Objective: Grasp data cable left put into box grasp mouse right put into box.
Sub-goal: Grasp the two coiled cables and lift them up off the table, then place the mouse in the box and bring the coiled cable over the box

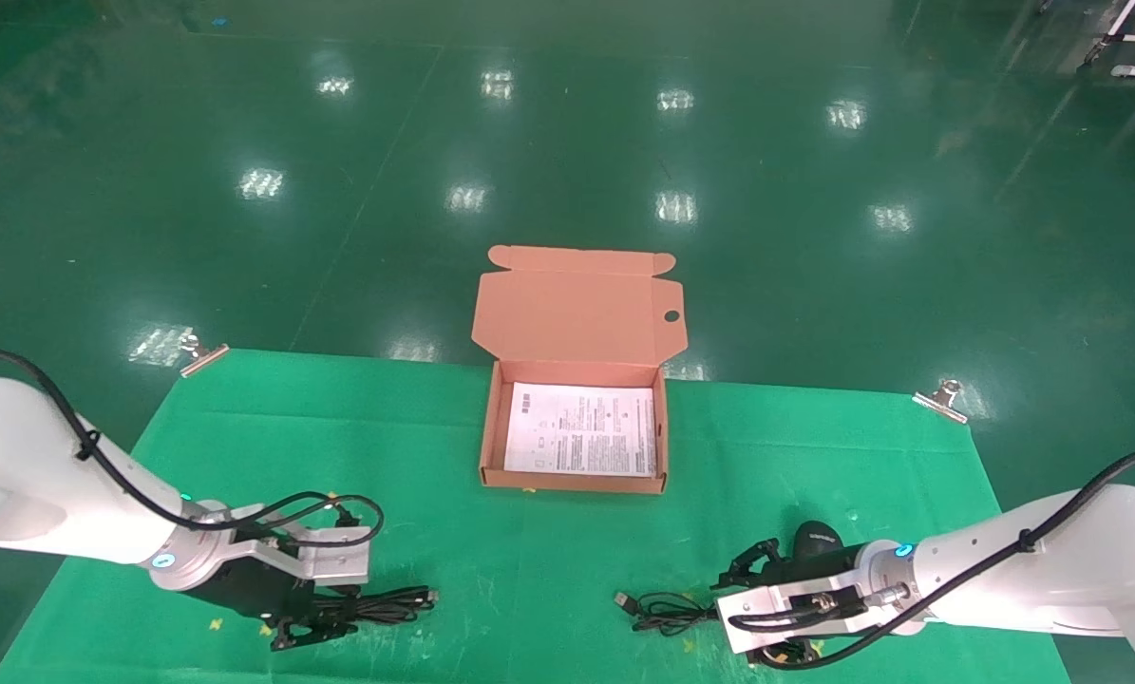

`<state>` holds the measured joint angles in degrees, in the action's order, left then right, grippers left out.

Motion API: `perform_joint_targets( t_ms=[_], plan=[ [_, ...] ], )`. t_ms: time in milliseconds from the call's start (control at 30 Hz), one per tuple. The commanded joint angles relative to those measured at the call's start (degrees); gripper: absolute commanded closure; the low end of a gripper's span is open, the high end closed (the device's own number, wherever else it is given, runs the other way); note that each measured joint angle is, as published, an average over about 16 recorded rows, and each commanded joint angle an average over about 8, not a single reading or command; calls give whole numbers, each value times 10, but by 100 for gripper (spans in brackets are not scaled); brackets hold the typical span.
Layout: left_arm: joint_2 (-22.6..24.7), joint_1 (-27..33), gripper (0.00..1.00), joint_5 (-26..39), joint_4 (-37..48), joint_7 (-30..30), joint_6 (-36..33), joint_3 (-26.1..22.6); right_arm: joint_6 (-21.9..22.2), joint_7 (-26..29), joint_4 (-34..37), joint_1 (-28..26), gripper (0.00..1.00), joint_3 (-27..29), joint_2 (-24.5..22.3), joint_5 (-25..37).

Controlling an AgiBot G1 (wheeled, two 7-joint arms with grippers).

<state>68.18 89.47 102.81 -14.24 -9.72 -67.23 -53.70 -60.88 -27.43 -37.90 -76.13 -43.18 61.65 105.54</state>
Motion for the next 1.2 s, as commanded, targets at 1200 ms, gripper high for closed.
perform_joint_targets(
  t_ms=[1200],
  plan=[
    [-30, 42, 100, -1, -71, -8, -9, 6, -13, 44, -28, -33, 100, 66, -68, -83]
  ],
)
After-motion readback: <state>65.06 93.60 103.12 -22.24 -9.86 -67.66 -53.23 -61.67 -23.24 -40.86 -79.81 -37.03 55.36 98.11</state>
